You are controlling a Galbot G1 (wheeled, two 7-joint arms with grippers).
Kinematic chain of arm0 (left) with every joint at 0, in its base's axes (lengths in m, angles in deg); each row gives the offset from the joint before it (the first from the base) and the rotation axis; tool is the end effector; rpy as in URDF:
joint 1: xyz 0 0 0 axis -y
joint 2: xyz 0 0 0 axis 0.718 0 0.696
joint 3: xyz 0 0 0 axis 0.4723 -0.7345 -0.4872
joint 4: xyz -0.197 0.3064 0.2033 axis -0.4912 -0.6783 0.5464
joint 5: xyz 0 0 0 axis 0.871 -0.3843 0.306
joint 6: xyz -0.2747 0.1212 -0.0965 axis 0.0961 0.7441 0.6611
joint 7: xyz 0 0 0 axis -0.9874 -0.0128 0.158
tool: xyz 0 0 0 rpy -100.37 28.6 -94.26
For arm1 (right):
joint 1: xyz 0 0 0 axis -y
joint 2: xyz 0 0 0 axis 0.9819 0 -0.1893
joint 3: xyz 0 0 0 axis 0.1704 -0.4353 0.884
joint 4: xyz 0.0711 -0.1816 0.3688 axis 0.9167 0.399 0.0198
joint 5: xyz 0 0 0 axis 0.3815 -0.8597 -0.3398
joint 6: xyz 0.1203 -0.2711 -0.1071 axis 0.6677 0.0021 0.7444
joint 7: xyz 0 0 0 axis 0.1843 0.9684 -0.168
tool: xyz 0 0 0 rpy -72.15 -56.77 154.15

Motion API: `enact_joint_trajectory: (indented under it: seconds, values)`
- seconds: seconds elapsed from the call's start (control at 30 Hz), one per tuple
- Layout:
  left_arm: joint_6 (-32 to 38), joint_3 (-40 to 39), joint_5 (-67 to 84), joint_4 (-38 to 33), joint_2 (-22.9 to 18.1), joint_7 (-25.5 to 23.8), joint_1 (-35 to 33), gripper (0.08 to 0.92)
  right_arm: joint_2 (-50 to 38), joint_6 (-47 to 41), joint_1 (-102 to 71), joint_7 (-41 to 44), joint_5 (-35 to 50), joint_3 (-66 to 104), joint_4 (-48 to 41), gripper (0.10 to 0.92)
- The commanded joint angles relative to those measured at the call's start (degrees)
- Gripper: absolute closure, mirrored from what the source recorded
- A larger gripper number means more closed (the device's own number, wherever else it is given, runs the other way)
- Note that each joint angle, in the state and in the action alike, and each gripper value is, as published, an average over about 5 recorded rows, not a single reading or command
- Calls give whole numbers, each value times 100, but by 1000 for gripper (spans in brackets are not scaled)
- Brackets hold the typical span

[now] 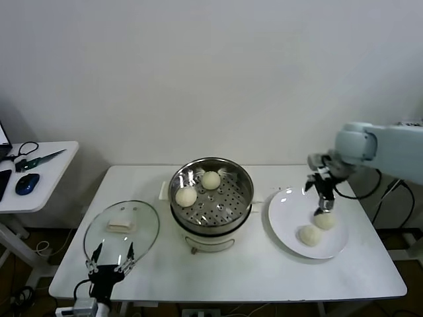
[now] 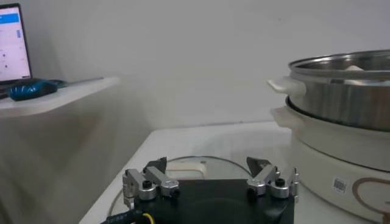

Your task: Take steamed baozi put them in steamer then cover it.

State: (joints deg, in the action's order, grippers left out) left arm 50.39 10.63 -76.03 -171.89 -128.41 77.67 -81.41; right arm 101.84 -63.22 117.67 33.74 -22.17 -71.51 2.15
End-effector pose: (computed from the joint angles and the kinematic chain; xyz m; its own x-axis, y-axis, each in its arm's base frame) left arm 0.0550 0.0663 -0.3942 -0.9581 -0.1273 0.2565 -0.1026 0.9889 0.1073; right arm 0.4945 -0.2207 -0.0836 -0.1149 -0.0398 0.9926 -0.9932 -0.0119 -0.1154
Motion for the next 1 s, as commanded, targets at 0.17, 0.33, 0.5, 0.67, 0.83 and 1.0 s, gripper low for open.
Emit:
enact_joint_trajectory:
  seconds: [0.17, 0.33, 0.5, 0.67, 0.83, 1.0]
  values:
    - [25, 7, -57, 53, -26, 12, -40, 177, -653, -195, -2619, -358, -1097, 1971, -400, 203]
    - [26, 2, -90, 74, -29, 11, -37, 177, -514, -227, -2947, -413, -1227, 2280, -639, 203]
    - [29, -20, -116, 103, -44, 11, -19, 177, -425, -235, -3022, -447, -1342, 2324, -790, 203]
    - [41, -37, -131, 133, -51, 13, -8, 177, -338, -233, -3144, -514, -1299, 2464, -910, 203]
    - [41, -13, -126, 137, -44, 15, 3, 177, -280, -233, -3217, -535, -1226, 2535, -920, 203]
    - [37, 3, -122, 130, -43, 18, 5, 177, -273, -240, -3198, -502, -1307, 2523, -911, 209]
